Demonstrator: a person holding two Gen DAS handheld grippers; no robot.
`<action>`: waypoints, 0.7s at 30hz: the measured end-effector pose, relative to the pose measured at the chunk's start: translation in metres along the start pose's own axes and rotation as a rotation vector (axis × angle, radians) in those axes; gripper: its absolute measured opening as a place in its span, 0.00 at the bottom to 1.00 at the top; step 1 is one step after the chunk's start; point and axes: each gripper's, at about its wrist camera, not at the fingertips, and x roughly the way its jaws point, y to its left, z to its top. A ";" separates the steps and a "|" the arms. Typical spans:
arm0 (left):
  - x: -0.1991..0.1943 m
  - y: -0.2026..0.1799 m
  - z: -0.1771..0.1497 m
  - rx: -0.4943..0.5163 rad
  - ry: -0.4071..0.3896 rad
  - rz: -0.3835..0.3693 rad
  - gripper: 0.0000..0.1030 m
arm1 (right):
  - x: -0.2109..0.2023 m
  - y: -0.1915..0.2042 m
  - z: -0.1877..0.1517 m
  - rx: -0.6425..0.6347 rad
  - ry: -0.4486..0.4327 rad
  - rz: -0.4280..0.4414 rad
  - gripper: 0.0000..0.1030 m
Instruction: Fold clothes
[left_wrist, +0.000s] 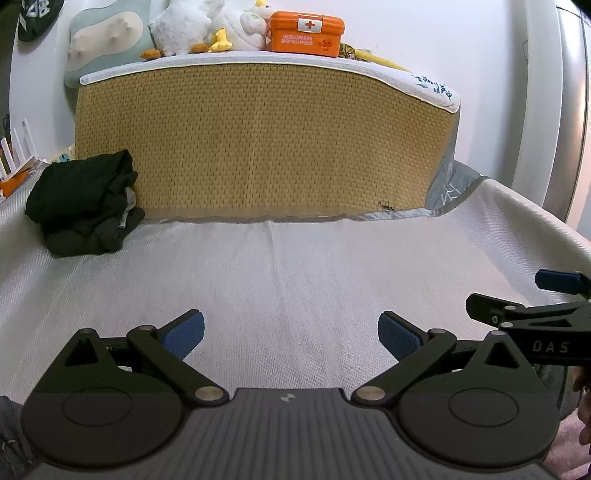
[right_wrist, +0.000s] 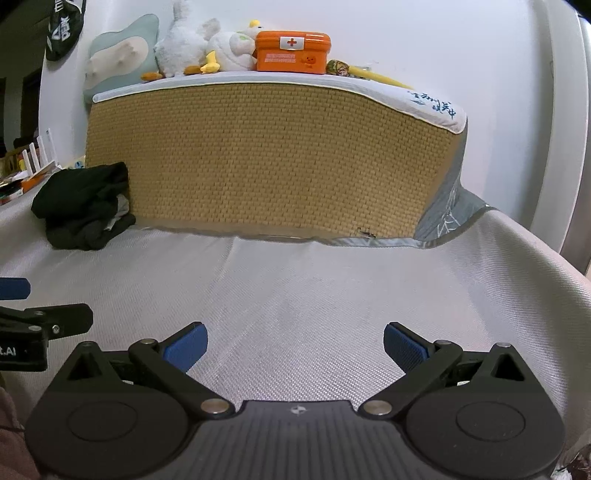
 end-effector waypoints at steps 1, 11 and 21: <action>-0.001 0.000 0.000 -0.001 0.000 0.001 1.00 | -0.001 0.000 -0.001 0.000 0.001 0.000 0.99; -0.012 -0.004 -0.002 0.017 0.019 0.020 1.00 | -0.007 -0.005 -0.005 0.009 0.013 -0.008 0.99; -0.018 -0.007 -0.005 0.008 0.020 0.032 1.00 | -0.009 -0.003 -0.009 0.011 0.014 -0.008 0.99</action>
